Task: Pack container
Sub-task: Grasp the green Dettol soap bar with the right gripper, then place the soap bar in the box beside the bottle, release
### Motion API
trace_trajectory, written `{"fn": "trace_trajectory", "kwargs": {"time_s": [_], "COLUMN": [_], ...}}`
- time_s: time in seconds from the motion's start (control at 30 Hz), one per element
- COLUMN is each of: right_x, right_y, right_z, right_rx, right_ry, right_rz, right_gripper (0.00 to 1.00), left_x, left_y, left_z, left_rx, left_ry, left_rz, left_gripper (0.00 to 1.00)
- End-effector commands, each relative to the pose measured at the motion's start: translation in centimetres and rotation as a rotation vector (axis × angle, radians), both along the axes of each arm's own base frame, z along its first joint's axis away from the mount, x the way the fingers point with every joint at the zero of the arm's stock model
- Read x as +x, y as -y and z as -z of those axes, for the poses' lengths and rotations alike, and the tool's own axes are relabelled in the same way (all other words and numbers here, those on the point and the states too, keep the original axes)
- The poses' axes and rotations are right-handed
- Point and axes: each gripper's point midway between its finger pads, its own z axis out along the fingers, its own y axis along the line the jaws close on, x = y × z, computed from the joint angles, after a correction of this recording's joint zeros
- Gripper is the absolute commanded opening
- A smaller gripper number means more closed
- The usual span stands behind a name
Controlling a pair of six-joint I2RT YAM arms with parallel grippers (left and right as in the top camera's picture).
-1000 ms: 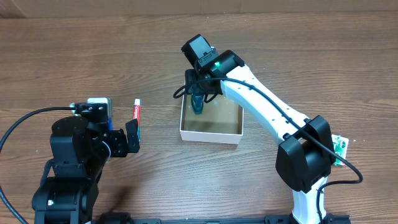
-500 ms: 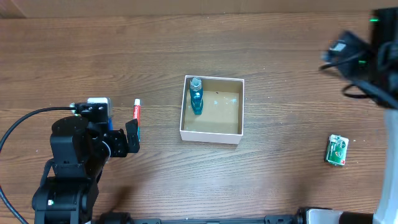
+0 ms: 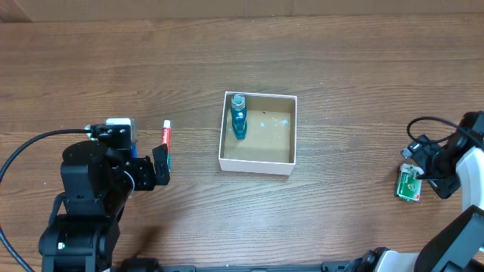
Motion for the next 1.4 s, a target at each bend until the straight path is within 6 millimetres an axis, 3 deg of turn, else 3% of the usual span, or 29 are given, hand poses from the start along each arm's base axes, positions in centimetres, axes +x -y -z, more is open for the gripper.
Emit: {"fn": "trace_trajectory", "kwargs": {"time_s": [0.0, 0.07, 0.33, 0.7, 0.87, 0.93, 1.0, 1.03, 1.13, 1.23, 1.3, 1.37], "right_x": [-0.4, -0.8, -1.6, -1.6, -1.2, -0.6, 0.9, 1.7, 4.3, 7.4, 9.3, 10.6], "right_y": [-0.3, -0.6, -1.1, -1.2, -1.2, -1.2, -1.2, -1.2, -1.5, -2.9, -5.4, -9.8], "right_z": [1.8, 3.6, 7.1, 7.0, 6.9, 6.6, 5.4, 4.5, 1.0, -5.0, -9.7, -15.2], "right_rx": [-0.003, 0.017, 0.087, 0.089, 0.092, 0.103, 0.124, 0.133, 0.145, 0.091, 0.05, 0.007], "right_ry": [0.003, -0.029, -0.12, -0.122, -0.107, -0.082, -0.033, -0.008, 0.061, 0.149, 0.23, 0.347], "right_rz": [-0.068, -0.086, -0.086, -0.085, -0.086, -0.085, -0.092, -0.097, -0.122, -0.204, -0.299, -0.434], "right_gripper": [1.0, 1.0, 1.0, 0.49, 0.48, 0.41, 0.21, 0.04, 0.04, 0.04, 0.04, 0.04], "left_x": [0.1, 0.1, 0.0, 0.0, 0.0, 0.0, 0.0, 0.0, 0.0, 0.0, 0.0, 0.0], "left_y": [0.2, 0.2, 0.2, 0.2, 0.2, 0.2, 0.2, 0.2, 0.2, 0.2, 0.2, 0.2], "left_z": [-1.2, -1.2, -1.0, -1.0, -1.0, -1.0, -1.0, -1.0, -1.1, -1.1, -1.1, -1.0], "left_rx": [-0.016, -0.016, -0.016, -0.016, -0.015, -0.015, -0.015, -0.015, -0.016, -0.015, -0.015, -0.015], "left_ry": [0.031, 0.031, 0.023, 0.023, 0.023, 0.023, 0.023, 0.023, 0.024, 0.024, 0.024, 0.023], "left_rz": [0.001, 0.002, 0.001, 0.001, 0.001, 0.001, 0.001, 0.001, 0.001, 0.002, 0.002, 0.001], "left_gripper": [1.0, 1.0, 1.0, 1.0, 1.0, 1.0, 1.0, 1.0, 1.0, 1.0, 1.0, 1.0]}}
